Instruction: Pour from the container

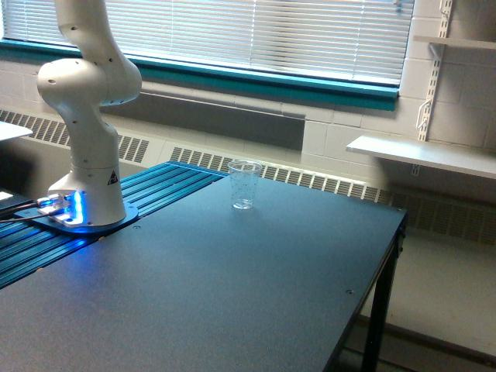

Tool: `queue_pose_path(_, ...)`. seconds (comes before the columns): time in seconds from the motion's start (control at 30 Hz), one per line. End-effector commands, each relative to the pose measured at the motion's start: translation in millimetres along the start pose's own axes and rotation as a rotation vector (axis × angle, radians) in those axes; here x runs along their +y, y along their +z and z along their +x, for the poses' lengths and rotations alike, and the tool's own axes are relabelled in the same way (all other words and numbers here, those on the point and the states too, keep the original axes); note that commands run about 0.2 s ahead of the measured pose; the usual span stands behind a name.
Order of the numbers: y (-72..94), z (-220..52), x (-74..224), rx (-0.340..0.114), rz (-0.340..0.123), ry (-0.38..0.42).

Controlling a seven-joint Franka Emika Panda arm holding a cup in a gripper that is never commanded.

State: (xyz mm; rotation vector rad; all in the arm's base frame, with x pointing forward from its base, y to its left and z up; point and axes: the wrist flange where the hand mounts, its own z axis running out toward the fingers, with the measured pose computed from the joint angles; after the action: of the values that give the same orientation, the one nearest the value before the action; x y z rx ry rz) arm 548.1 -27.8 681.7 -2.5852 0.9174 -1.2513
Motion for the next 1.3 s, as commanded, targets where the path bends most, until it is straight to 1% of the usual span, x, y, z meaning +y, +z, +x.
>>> queue_pose_path(0.03, 44.3, -32, 33, -0.087, -0.087, 0.080)
queue_pose_path(0.1, 47.7, -41, 32, -0.096, -0.093, 0.073)
queue_pose_path(0.17, 55.2, -55, 34, -0.112, -0.119, 0.066)
queue_pose_path(0.2, 60.0, -63, 36, -0.128, -0.132, 0.067)
queue_pose_path(0.23, 62.3, -69, 36, -0.141, -0.134, 0.070)
queue_pose_path(0.27, 61.4, -73, 31, -0.150, -0.121, 0.064)
queue_pose_path(0.37, 61.5, -84, 26, -0.162, -0.126, 0.069)
queue_pose_path(0.43, 59.7, -91, 19, -0.174, -0.112, 0.075)
queue_pose_path(0.7, 50.3, -133, -8, -0.224, -0.091, 0.080)
queue_pose_path(0.83, 43.6, -160, -22, -0.249, -0.090, 0.074)
queue_pose_path(0.93, 37.1, -180, -32, -0.272, -0.077, 0.071)
queue_pose_path(1.03, 29.7, -199, -44, -0.289, -0.062, 0.049)
queue_pose_path(1.13, 25.0, -217, -53, -0.305, -0.062, 0.025)
queue_pose_path(1.2, 21.2, -228, -58, -0.318, -0.051, 0.019)
queue_pose_path(1.3, 17.8, -239, -61, -0.333, -0.048, 0.018)
